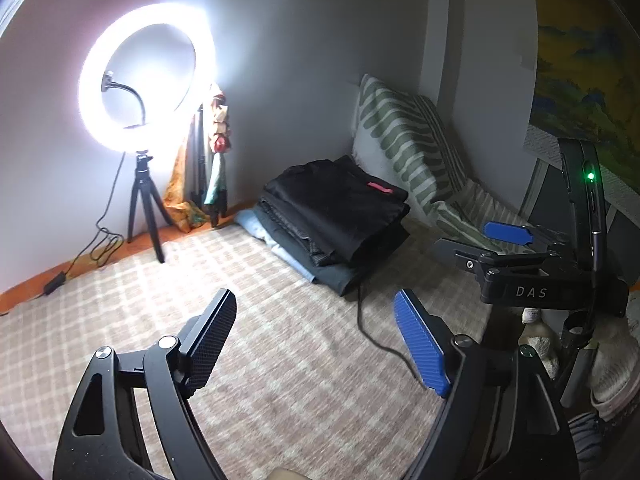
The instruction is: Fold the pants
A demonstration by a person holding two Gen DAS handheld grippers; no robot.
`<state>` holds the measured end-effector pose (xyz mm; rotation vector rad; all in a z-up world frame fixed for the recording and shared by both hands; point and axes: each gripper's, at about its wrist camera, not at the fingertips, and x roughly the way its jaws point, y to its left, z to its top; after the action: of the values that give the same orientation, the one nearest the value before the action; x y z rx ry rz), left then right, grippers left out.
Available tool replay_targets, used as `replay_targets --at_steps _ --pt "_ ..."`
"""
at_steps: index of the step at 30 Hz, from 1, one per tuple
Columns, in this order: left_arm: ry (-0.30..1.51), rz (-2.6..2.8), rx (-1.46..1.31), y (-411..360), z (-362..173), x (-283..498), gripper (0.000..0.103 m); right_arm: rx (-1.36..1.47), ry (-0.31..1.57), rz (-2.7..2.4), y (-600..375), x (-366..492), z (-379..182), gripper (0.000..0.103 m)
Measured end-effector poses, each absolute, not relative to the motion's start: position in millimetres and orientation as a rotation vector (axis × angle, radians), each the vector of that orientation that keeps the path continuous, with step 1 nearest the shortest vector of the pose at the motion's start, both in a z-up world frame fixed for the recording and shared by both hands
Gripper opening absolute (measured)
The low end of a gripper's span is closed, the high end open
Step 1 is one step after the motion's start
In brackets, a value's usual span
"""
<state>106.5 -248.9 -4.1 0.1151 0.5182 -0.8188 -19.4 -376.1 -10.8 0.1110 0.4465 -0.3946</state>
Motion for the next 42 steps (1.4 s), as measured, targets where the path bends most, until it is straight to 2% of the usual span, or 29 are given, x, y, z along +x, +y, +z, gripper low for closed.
replay_targets --at_steps 14,42 --pt "0.506 -0.765 0.152 -226 -22 97 0.082 0.124 0.443 -0.511 -359 -21 -34 0.103" --pt "0.538 -0.756 0.148 -219 -32 102 0.083 0.143 0.391 -0.511 -356 -16 -34 0.103"
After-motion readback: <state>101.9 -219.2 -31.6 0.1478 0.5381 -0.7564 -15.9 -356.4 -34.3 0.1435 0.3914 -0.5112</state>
